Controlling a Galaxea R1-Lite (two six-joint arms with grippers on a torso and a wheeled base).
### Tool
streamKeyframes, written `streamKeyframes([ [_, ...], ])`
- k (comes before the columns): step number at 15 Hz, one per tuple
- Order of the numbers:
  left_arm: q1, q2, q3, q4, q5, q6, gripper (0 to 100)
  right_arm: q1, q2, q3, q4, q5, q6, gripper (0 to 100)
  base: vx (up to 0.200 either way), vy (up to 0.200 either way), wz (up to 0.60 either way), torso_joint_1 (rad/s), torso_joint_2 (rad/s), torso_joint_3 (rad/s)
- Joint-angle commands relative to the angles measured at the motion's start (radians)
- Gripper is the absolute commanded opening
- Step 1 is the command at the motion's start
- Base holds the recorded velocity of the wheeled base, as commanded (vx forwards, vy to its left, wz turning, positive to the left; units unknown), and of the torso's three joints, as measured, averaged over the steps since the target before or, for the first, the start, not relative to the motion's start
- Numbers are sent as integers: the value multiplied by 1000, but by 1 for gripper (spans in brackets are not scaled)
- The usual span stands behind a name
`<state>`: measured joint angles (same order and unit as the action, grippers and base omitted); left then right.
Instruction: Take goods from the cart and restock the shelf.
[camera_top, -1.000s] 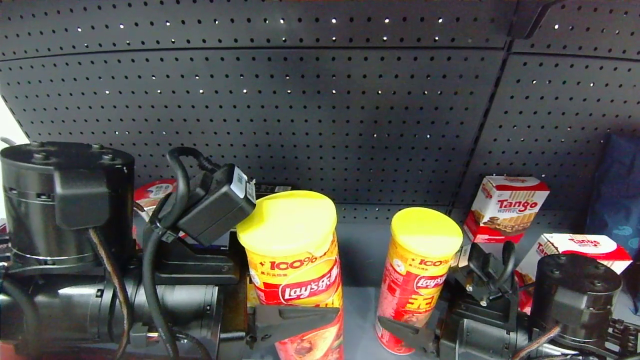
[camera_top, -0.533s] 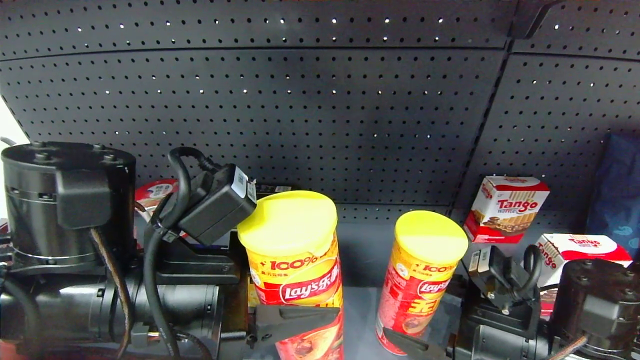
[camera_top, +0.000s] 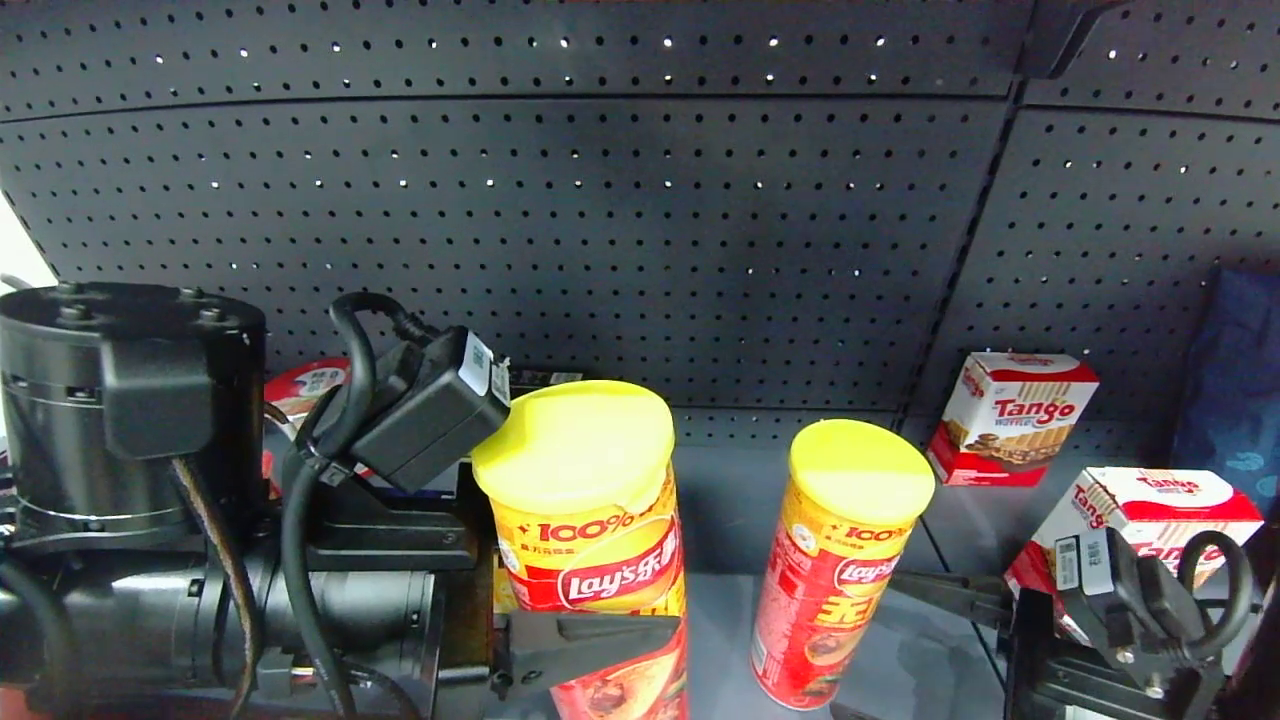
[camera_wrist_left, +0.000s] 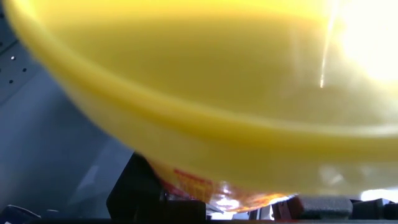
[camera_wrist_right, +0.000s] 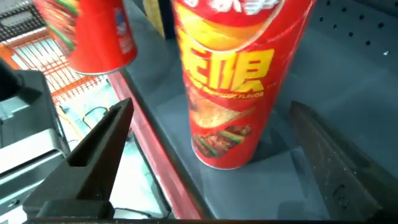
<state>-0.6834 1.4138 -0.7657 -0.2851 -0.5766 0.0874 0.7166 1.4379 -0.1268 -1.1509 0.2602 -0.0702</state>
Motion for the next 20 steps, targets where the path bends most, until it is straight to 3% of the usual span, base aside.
streamKeyframes([
  [1,-10,1,-1,0,9,0,0,3,-90,4,42,-1,-3,100,0,0,0,0,0,0],
  [3,-10,-1,-3,0,11,2,0,3,-139,-10,79,-1,-8,100,0,0,0,0,0,0],
  [5,-10,-1,-9,0,15,2,0,23,-243,-93,269,-3,-13,100,0,0,0,0,0,0],
  [6,-10,-1,-10,0,18,0,0,27,-258,-108,299,-4,-13,100,0,0,0,0,0,0],
  [7,-10,1,-21,0,20,0,0,61,-358,-203,534,-78,-14,100,0,0,0,0,0,0],
  [9,-8,1,-23,0,44,2,0,80,-435,-231,635,-139,-14,100,0,0,0,0,0,0],
  [13,-5,-1,-23,0,98,0,0,81,-481,-235,698,-245,-11,100,0,0,0,0,0,0],
  [20,25,7,-27,-8,115,12,0,69,-479,-284,727,-254,36,100,0,0,0,0,0,0],
])
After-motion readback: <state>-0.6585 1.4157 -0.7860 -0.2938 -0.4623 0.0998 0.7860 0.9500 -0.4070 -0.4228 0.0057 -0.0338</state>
